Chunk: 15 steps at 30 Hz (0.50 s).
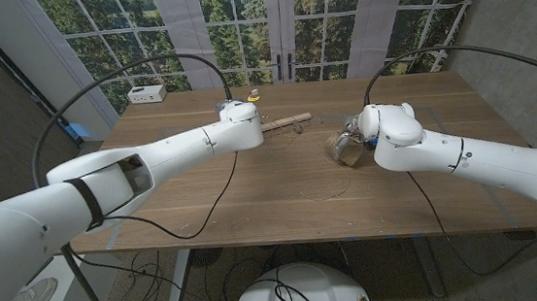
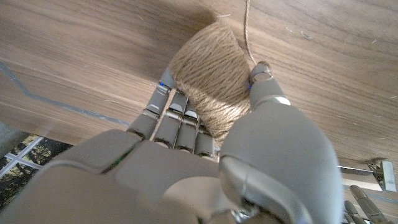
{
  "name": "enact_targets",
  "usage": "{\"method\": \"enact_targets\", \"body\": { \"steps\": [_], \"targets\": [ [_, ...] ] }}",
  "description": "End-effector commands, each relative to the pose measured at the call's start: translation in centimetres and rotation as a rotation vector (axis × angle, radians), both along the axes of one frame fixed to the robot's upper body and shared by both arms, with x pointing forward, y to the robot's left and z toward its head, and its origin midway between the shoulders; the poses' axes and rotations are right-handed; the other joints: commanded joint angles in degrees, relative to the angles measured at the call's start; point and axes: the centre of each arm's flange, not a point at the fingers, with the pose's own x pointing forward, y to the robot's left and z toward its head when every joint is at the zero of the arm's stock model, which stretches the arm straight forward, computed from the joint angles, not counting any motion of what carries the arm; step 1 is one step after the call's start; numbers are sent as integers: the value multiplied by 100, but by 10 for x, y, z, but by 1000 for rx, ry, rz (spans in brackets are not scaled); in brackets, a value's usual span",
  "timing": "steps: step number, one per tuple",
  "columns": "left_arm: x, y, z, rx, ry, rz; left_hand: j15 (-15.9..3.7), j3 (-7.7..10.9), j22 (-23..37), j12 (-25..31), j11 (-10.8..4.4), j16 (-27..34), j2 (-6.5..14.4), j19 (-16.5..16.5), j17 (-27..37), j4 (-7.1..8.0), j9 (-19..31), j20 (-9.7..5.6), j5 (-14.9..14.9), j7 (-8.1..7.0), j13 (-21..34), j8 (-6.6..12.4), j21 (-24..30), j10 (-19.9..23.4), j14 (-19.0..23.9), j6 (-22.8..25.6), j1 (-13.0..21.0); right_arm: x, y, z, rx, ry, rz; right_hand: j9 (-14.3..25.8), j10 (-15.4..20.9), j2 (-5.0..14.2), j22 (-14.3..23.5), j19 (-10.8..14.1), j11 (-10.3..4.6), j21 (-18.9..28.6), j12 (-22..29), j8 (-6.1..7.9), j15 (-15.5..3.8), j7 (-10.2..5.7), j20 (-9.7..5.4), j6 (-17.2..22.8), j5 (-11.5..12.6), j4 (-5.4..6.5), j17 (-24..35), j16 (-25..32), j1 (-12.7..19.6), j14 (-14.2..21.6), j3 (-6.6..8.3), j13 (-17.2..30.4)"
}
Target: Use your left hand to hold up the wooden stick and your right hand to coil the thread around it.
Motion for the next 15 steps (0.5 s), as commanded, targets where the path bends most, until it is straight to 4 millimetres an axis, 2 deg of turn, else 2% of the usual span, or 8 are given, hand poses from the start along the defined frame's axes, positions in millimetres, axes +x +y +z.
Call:
{"method": "enact_targets", "body": {
  "steps": [1, 2, 4, 5, 8, 11, 12, 15],
  "targets": [
    [-9, -1, 3, 7, -41, -16, 210, -188, 22, 9, 96, 73, 7, -293, -193, 83, -73, -11, -58, -40, -215, -13, -223, -718, -588, -806, -342, 0, -7, 2, 17, 10, -7, 24, -753, -285, 22, -216, -39, -188, 12, 2, 84, 32, -34, -940, 145, 96, 4, -154, -258, -675, -361, -7],
    [-11, -1, 3, 10, -61, -17, 301, -250, 24, 23, 141, 66, 26, -414, -278, 94, -98, 37, -47, -14, -306, -2, -320, -971, -832, -1057, -439, 0, -7, 2, 20, -1, -2, 23, -925, -315, 24, -272, -21, -233, 7, 3, 119, 43, -28, -1126, 170, 124, -4, -175, -329, -834, -442, -12],
    [-14, -1, 3, -24, -95, -27, 313, -324, 23, 42, 179, 88, 60, -495, -331, 166, -115, 23, -42, -1, -377, -10, -399, -1119, -957, -1311, -615, -3, -8, 4, 34, -28, 11, 24, -1260, -367, 27, -450, -56, -360, 27, 15, 171, 61, -6, -1519, 228, 182, -32, -217, -465, -1218, -608, -23],
    [-15, 0, 3, -27, -109, -34, 344, -346, 22, 45, 194, 97, 73, -506, -352, 181, -121, 22, -38, 31, -405, -13, -424, -1173, -996, -1409, -664, -4, -9, 5, 39, -44, 17, 23, -1510, -375, 29, -581, -17, -449, 20, 29, 207, 89, 27, -1710, 265, 219, -49, -217, -542, -1417, -699, -32],
    [-21, 0, 2, -40, -178, -34, 425, -414, 21, 42, 173, 113, 145, -593, -432, 237, -143, 36, -31, 60, -515, -26, -538, -1461, -1173, -1825, -840, -9, -12, 7, 63, -109, 56, 26, -1888, -396, 29, -811, -17, -610, 24, 50, 304, 53, 95, -1999, 318, 316, -85, -225, -742, -1784, -870, -46],
    [-26, 2, 3, -61, -206, -48, 447, -437, 22, 48, 191, 111, 179, -615, -459, 259, -150, 43, -29, 70, -556, -22, -578, -1550, -1257, -1965, -908, -13, -13, 9, 83, -156, 82, 27, -2237, -488, 27, -1166, -21, -832, 28, 51, 371, -4, 183, -2282, 359, 394, -143, -241, -940, -2170, -1056, -59],
    [-27, 1, 3, -55, -212, -44, 452, -439, 22, 49, 211, 113, 186, -620, -464, 261, -151, 46, -28, 73, -564, -16, -586, -1567, -1266, -1976, -916, -15, -14, 10, 87, -170, 90, 28, -2383, -528, 26, -1292, -72, -909, 11, 50, 374, -40, 193, -2369, 371, 419, -161, -238, -1007, -2272, -1118, -63],
    [-34, 3, 2, -83, -280, -80, 462, -440, 22, 61, 225, 123, 228, -621, -473, 277, -154, 33, -24, 88, -584, -3, -603, -1586, -1287, -2012, -948, -18, -18, 11, 138, -226, 135, 31, -2589, -608, 25, -1524, -46, -1067, 17, 68, 430, -57, 300, -2509, 397, 516, -194, -230, -1221, -2503, -1276, -71]
  ]
}}
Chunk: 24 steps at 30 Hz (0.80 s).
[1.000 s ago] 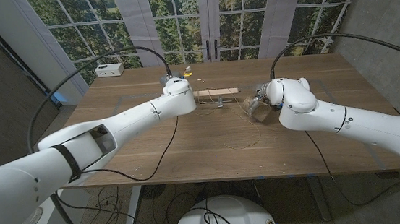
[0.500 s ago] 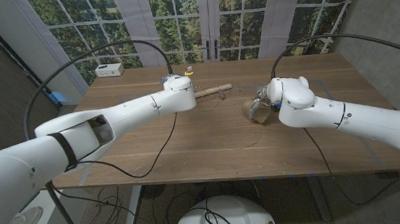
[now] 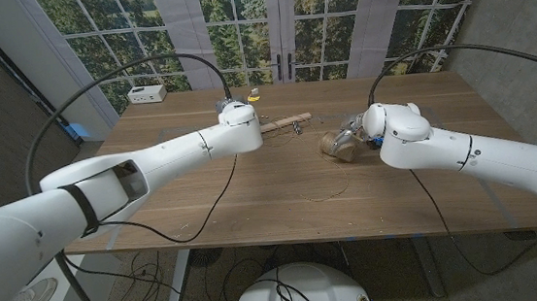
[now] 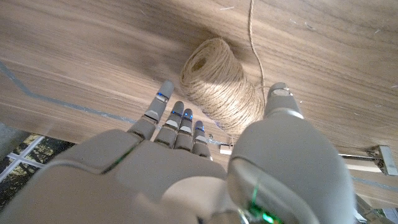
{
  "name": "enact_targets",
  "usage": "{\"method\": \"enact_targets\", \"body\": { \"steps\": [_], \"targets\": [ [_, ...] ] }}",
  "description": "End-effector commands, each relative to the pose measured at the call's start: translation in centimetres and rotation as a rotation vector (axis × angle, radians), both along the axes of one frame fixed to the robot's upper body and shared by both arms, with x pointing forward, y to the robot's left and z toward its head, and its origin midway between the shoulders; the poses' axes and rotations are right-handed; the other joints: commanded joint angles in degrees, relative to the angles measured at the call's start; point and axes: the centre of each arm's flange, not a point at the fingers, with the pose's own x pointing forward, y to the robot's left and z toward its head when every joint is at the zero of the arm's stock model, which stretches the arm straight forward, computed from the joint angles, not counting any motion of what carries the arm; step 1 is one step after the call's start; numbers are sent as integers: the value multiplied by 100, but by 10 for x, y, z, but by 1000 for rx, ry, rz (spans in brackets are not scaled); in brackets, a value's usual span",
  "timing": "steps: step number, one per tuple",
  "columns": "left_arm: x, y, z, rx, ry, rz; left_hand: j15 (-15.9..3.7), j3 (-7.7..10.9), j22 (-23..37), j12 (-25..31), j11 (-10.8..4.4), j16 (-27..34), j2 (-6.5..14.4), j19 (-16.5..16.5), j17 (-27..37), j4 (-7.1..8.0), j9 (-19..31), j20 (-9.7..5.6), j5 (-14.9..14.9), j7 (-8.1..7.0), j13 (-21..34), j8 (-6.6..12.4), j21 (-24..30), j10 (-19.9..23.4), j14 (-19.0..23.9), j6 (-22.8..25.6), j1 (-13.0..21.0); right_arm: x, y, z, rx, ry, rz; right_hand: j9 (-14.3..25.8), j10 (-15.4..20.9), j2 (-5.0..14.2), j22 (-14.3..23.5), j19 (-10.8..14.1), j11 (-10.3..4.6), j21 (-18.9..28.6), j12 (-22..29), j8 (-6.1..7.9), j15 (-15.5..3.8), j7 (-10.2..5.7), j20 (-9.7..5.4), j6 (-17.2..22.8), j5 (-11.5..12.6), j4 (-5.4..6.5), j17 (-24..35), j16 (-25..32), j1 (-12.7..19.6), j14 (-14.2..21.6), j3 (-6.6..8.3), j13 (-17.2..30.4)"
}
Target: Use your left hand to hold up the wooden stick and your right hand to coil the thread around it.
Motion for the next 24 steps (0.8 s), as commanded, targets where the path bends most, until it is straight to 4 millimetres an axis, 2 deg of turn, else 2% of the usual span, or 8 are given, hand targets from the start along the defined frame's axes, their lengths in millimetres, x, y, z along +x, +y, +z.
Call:
{"method": "enact_targets", "body": {
  "steps": [1, 4, 6, 8, 12, 14, 19, 24],
  "targets": [
    [-21, 4, 1, -63, -188, -62, -1, -17, 22, 42, 6, 45, 35, -31, 5, 24, 2, 11, 16, 12, -11, 23, -31, -39, -59, -72, -102, -14, -10, 7, 120, -175, 122, 33, -284, -89, 6, -275, 38, -198, 30, 50, 95, -2, 161, -182, 76, 133, -34, 14, -309, -293, -218, 3],
    [-27, 5, -3, -72, -292, -98, -67, -22, 22, 74, -13, 72, 66, -22, -9, 51, -2, -3, 14, 16, -37, 54, -48, -2, -23, -54, -157, -18, -14, 7, 183, -252, 185, 37, -328, -50, 8, -349, 110, -278, 67, 100, 179, -62, 176, -127, 95, 262, -48, 52, -532, -348, -313, -2],
    [-33, 9, -6, -92, -387, -141, -175, -21, 24, 152, -42, 114, 83, 107, -61, 43, -9, -161, 9, 15, -90, 114, -43, 159, 69, 43, -196, -21, -16, 8, 222, -299, 235, 37, -241, 44, 8, -343, 151, -320, 131, 165, 207, -96, 209, 45, 111, 373, -57, 102, -700, -312, -358, -10],
    [-38, 11, -7, -149, -445, -150, -350, -17, 21, 201, -68, 159, 96, 243, -113, 32, -16, -301, 1, -33, -148, 155, -41, 292, 186, 151, -234, -24, -17, 8, 239, -359, 264, 34, -182, 133, 8, -300, 163, -331, 166, 203, 214, -107, 221, 169, 124, 418, -64, 135, -747, -265, -352, -15],
    [-51, 14, -11, -192, -553, -218, -430, -61, 19, 296, -128, 237, 128, 350, -196, 108, -25, -390, -15, -125, -250, 225, -90, 616, 415, 430, -470, -28, -21, 7, 322, -454, 340, 24, 60, 416, 5, -254, 171, -405, 267, 332, 187, -178, 240, 656, 164, 381, -139, 203, -602, -97, -223, -38],
    [-55, 16, -11, -215, -572, -259, -425, -96, 20, 287, -121, 232, 174, 308, -212, 196, -25, -410, -10, -150, -281, 214, -133, 623, 406, 446, -637, -29, -25, 5, 385, -496, 377, 21, 164, 508, 5, -246, 194, -430, 303, 351, 140, -210, 245, 769, 154, 404, -152, 244, -620, -2, -199, -45],
    [-58, 25, -14, -319, -621, -402, -261, -163, 26, 231, 106, 178, 346, 42, -281, 445, -31, -353, 49, -90, -393, 180, -337, 578, 287, 520, -1149, -31, -34, 4, 501, -584, 437, 15, 318, 676, 6, -169, 253, -460, 342, 400, 140, -229, 295, 1031, 95, 498, -170, 323, -752, 174, -187, -58],
    [-63, 36, -18, -425, -672, -533, -134, -185, 26, 148, 258, 113, 465, -113, -330, 593, -39, -276, 101, -35, -473, 107, -492, 378, 95, 421, -1491, -27, -43, 0, 665, -623, 505, 17, 187, 754, 8, -225, 239, -545, 259, 286, 179, -333, 311, 875, -5, 652, -187, 308, -1035, 109, -268, -70]
  ]
}}
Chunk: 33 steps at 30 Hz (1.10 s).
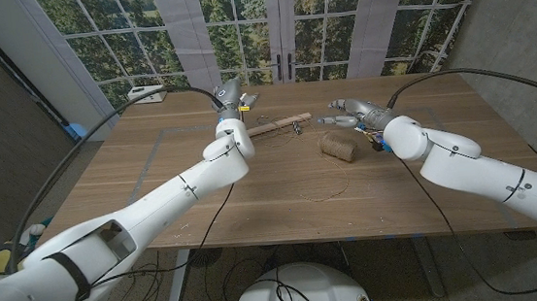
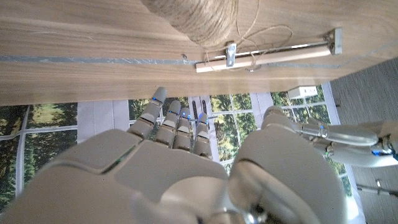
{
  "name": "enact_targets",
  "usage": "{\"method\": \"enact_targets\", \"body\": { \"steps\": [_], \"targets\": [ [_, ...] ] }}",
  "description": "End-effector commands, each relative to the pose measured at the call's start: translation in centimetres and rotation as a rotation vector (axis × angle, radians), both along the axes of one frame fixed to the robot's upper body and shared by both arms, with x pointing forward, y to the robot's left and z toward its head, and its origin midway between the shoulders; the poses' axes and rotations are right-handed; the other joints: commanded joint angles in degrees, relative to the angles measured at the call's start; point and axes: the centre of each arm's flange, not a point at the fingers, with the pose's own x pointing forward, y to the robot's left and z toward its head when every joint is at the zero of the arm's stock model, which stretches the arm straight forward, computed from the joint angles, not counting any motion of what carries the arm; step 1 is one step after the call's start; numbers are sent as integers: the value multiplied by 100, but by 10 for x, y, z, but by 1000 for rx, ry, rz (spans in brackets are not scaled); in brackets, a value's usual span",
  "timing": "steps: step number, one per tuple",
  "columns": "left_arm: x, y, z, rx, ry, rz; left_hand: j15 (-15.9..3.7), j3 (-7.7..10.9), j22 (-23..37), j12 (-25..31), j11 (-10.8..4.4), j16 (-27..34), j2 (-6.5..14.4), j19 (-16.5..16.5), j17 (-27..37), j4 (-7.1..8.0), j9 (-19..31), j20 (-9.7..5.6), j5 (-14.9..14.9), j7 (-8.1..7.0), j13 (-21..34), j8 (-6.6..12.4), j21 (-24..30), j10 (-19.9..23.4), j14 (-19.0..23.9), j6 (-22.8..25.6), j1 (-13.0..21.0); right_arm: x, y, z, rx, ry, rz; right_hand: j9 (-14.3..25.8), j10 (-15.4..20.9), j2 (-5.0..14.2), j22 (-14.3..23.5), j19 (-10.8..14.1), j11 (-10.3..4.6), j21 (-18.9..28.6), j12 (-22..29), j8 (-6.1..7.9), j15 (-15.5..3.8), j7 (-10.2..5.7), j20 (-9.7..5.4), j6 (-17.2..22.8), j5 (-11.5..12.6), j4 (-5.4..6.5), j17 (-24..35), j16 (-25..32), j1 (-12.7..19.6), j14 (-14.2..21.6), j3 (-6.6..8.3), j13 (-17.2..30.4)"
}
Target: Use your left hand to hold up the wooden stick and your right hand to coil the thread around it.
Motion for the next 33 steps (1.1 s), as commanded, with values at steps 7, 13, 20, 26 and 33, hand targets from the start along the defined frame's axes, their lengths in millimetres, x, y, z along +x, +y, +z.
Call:
{"method": "enact_targets", "body": {
  "steps": [7, 13, 20, 26, 33],
  "targets": [
    [-28, 30, 1, -100, -204, -537, 187, 18, 13, -134, 73, -134, 221, -357, -76, 300, -1, -146, 90, -88, -144, -130, -373, -574, -559, -632, -704, -4, -30, -7, 463, -232, 334, 7, -120, 80, 5, 5, -23, -109, -104, -144, 53, -139, 71, -180, -143, 237, -22, 13, -419, -3, -105, -19],
    [-26, 42, -3, -206, -196, -783, 102, 51, 1, -158, -96, -196, 240, -513, -124, 389, -19, -387, 17, -260, -207, -146, -616, -986, -1055, -1057, -996, -3, -35, -11, 549, -266, 368, 2, -39, 132, -2, 307, -45, -80, -105, -170, -44, -154, -4, -163, -209, 363, -75, 59, -675, 147, -186, -41],
    [-33, 54, -11, -218, -239, -759, 34, 58, 2, -157, -236, -181, 292, -594, -134, 515, -28, -506, -7, -206, -235, -129, -749, -1195, -1254, -1246, -1242, -5, -42, -16, 620, -334, 349, 0, -120, 113, -16, 391, -83, -113, -161, -194, 18, -148, -137, -181, -225, 425, -130, -1, -833, 53, -258, -61],
    [-37, 66, -19, -319, -214, -913, 16, 36, 5, -147, -267, -185, 309, -687, -141, 648, -34, -541, 5, -170, -251, -107, -862, -1318, -1435, -1280, -1494, -8, -47, -23, 668, -353, 310, -2, -111, 100, -23, 473, -82, -125, -170, -204, 26, -142, -110, -187, -229, 450, -169, -13, -912, 61, -297, -74],
    [-32, 81, -40, -403, -174, -849, 7, 39, 8, -148, -255, -183, 345, -771, -145, 726, -38, -586, 24, -110, -259, -109, -940, -1400, -1544, -1322, -1654, -15, -40, -33, 707, -356, 242, -15, 47, 100, -28, 20, -120, -508, -158, -176, 23, -202, 377, -40, -202, 455, -361, -70, -1085, 77, -380, -120]
  ]
}}
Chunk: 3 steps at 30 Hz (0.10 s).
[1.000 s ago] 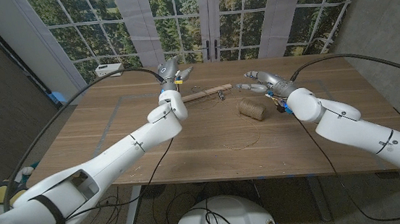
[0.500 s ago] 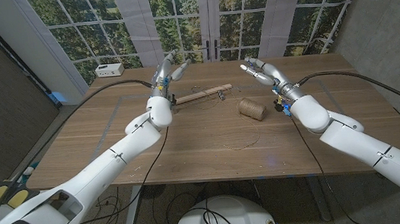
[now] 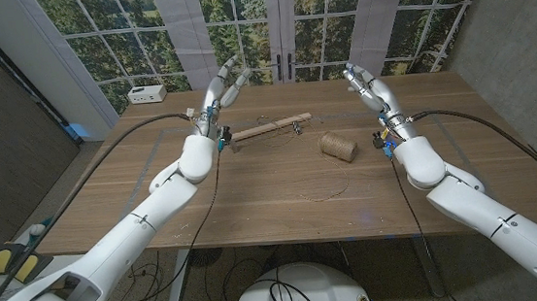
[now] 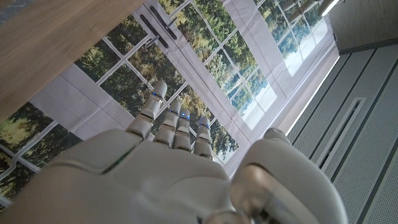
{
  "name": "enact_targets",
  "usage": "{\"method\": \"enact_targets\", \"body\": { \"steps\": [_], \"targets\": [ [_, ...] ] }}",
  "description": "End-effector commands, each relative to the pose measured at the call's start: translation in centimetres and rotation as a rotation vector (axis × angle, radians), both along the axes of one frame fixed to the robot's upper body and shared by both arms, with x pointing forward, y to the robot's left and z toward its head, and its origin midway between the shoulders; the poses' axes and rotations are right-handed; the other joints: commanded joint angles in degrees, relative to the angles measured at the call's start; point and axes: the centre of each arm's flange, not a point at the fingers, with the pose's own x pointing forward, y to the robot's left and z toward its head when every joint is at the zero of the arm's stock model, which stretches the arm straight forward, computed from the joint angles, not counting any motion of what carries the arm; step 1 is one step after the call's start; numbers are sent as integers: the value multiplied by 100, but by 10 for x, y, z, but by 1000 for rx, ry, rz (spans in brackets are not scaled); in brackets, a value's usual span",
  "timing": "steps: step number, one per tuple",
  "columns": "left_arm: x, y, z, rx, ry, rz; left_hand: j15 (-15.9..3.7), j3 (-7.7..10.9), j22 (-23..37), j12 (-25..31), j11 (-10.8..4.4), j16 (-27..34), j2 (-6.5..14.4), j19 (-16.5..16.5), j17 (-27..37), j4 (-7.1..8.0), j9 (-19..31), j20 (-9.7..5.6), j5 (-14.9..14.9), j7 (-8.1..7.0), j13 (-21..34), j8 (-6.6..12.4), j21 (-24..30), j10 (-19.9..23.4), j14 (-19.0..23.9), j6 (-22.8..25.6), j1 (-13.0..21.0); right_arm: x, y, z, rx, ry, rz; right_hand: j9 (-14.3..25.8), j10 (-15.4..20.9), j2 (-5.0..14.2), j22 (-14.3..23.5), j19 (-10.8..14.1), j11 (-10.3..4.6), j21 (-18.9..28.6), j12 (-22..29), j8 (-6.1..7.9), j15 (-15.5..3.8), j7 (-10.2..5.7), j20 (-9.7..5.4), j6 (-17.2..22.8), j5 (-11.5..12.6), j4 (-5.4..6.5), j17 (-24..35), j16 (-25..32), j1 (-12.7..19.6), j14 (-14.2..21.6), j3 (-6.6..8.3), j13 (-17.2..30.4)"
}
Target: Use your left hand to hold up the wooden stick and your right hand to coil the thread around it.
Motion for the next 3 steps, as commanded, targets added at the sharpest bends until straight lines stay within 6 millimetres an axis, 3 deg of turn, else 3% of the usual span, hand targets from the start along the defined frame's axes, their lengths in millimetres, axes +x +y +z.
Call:
{"method": "enact_targets", "body": {
  "steps": [1, 3],
  "targets": [
    [-3, 25, -23, -113, 58, -86, -17, 20, 12, -4, 23, 13, 4, -64, 18, 52, 15, 1, 31, 41, -5, 25, -31, -58, -43, -17, -86, -9, 4, -15, 105, 4, -55, 11, 170, 8, 16, -133, -27, -125, 32, 25, 27, -36, 94, 132, 27, -22, -70, -21, -47, 31, -41, -9],
    [-3, 30, -29, -87, 34, -70, 1, 45, 13, -3, 47, 20, 29, -60, 14, 67, 13, -3, 41, 107, -8, 8, -52, -94, -65, -87, -132, -11, 6, -12, 96, -2, -63, 9, 191, 34, 20, -71, -9, -128, 31, 33, 59, -23, 62, 173, 36, -43, -98, -5, -26, 90, -25, -13]
  ]
}}
